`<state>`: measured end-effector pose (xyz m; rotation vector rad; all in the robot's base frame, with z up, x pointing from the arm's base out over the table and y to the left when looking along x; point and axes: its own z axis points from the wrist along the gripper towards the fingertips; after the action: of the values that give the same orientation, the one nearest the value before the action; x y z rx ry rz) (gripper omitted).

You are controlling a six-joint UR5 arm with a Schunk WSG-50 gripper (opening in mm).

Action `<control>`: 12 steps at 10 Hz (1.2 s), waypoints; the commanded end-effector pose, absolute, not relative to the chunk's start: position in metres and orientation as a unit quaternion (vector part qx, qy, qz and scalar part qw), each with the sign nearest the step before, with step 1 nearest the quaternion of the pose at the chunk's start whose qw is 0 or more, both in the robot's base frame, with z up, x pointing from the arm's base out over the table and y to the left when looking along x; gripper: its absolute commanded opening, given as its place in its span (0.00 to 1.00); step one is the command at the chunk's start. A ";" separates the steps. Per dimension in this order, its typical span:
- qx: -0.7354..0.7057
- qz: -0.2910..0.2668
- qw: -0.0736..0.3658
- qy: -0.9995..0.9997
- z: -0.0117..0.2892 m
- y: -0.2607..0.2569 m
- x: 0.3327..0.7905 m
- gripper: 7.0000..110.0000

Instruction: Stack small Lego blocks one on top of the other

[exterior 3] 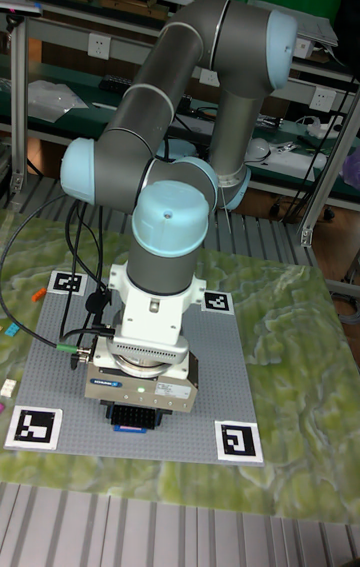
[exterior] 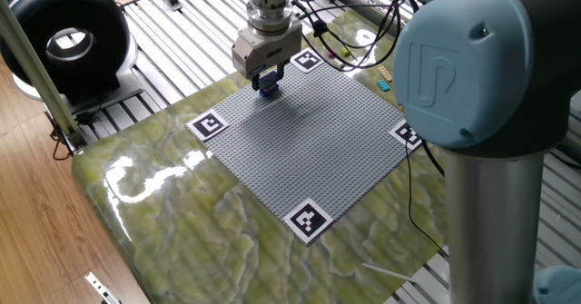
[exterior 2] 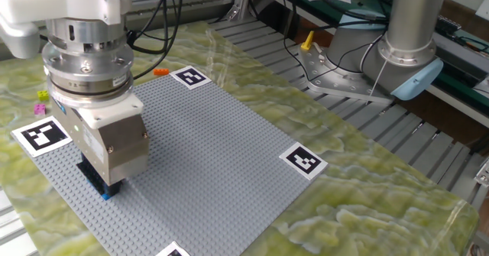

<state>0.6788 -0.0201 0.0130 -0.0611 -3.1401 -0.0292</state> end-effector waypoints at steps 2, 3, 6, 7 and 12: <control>-0.020 -0.018 -0.007 -1.000 0.020 -0.018 0.682 0.00; -0.018 -0.017 -0.012 -1.000 0.021 -0.019 0.684 0.00; -0.013 -0.025 -0.025 -0.999 0.026 -0.013 0.686 0.00; -0.012 -0.027 -0.026 -0.999 0.027 -0.013 0.685 0.00; -0.002 -0.025 -0.034 -0.999 0.021 -0.018 0.686 0.00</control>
<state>0.6841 -0.0163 0.0222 -0.0125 -3.1948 -0.0660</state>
